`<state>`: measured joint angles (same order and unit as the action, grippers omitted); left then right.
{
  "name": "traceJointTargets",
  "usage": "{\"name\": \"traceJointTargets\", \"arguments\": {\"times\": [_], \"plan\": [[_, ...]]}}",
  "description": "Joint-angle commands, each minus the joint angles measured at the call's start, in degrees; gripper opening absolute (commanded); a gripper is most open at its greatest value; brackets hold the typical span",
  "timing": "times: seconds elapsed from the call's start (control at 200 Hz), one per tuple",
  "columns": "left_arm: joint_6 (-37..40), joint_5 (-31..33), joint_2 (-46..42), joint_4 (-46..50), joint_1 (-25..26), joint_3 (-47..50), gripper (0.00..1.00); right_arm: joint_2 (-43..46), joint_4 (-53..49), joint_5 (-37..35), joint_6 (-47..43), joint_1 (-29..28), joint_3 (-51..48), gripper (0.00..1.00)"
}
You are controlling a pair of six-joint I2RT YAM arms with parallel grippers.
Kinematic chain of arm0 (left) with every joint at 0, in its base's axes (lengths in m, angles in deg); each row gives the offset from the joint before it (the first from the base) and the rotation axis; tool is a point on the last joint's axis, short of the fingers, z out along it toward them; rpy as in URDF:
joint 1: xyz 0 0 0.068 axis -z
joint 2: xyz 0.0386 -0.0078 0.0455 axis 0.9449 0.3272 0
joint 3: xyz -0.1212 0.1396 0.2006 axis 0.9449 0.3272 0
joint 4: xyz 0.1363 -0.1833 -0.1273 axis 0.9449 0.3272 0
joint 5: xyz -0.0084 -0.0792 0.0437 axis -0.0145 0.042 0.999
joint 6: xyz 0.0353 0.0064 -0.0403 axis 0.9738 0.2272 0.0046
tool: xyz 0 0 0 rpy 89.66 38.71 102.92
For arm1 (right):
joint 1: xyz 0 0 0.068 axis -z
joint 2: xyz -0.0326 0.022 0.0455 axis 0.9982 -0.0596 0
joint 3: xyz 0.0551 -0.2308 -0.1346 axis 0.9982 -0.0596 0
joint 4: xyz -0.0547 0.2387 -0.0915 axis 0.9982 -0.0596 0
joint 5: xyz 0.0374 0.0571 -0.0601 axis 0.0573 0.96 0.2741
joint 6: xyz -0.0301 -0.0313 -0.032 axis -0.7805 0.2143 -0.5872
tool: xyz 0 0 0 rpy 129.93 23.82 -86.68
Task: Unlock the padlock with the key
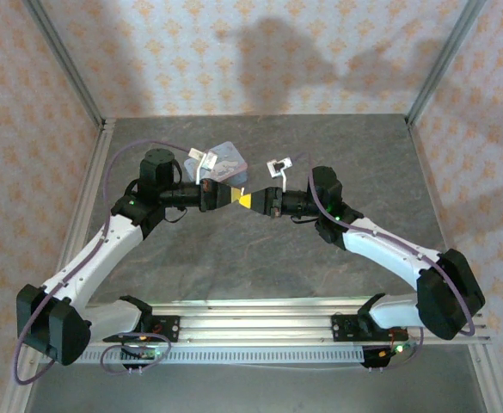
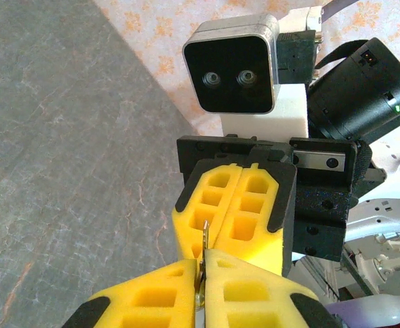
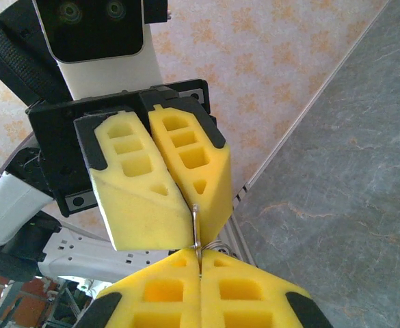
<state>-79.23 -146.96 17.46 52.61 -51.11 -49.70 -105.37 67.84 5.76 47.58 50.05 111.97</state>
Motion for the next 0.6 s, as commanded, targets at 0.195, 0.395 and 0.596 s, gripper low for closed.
{"name": "traceJointTargets", "arguments": {"times": [0.195,0.395,0.596], "plan": [[3.17,-4.06,0.57,2.35,2.27,-1.8,0.0,-0.59,1.64,-1.43,-0.65,-0.12,2.6,0.0],[-1.04,0.27,0.65,-1.99,2.16,0.09,0.0,0.36,-5.7,-6.11,-3.41,-0.12,3.38,0.09],[-4.47,2.62,0.62,-6.39,2.18,2.26,0.0,0.95,-7.58,-7.9,-3.51,-0.03,3.37,0.25]]}}
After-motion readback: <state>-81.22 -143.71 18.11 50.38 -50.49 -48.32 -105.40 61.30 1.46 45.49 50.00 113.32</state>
